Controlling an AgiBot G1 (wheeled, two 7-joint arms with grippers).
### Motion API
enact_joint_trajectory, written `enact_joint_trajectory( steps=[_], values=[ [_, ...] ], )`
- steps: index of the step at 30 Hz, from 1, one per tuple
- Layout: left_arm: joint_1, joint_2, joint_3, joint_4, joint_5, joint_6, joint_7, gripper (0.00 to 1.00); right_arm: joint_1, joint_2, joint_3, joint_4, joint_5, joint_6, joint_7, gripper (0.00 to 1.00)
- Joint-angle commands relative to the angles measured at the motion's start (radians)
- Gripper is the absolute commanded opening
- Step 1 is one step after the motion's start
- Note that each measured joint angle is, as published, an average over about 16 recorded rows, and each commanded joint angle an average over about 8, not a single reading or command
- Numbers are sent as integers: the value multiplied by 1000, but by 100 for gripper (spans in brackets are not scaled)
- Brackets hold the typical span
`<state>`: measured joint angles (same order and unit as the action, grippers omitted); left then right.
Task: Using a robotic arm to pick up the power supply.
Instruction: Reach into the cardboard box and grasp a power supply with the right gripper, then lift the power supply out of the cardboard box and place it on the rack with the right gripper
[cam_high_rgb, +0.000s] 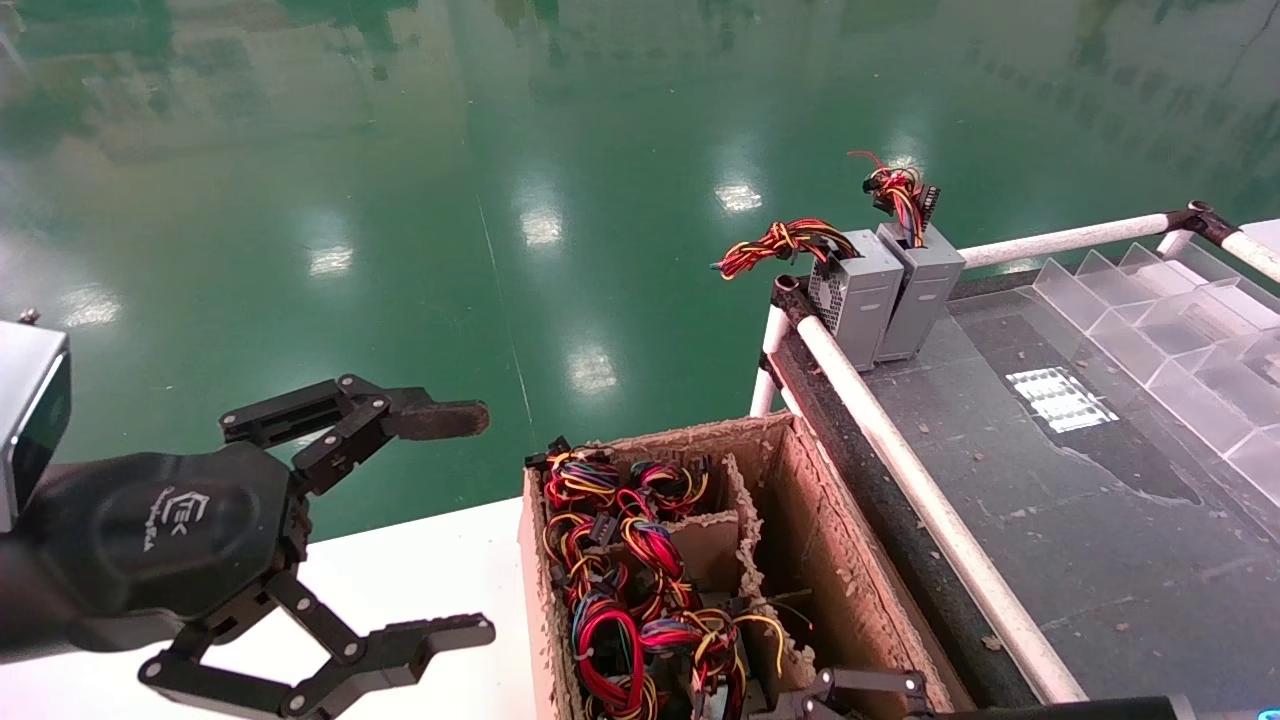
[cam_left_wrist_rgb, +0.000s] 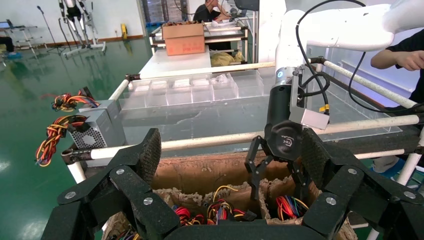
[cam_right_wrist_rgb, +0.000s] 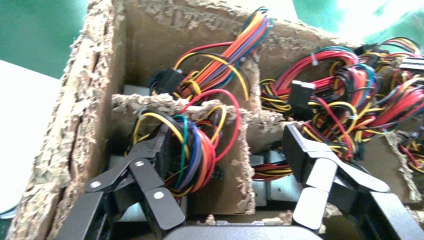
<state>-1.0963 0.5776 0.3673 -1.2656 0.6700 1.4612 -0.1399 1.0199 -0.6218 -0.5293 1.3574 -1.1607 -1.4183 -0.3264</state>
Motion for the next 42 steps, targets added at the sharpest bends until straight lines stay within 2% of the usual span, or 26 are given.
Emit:
enact_joint_trajectory(
  steps=[1,31,37,42],
  values=[
    [0,0,0,0,0,0,0,100,3,-3,-5,0,-8,-5,-2,0],
    [0,0,0,0,0,0,0,100,3,5,-4,0,6,-17,-18,0],
    [0,0,0,0,0,0,0,100,-11,15,12,0,43,-7,-17,0],
    [0,0,0,0,0,0,0,100,-27,32,40,-1,115,-3,-4,0]
  ],
)
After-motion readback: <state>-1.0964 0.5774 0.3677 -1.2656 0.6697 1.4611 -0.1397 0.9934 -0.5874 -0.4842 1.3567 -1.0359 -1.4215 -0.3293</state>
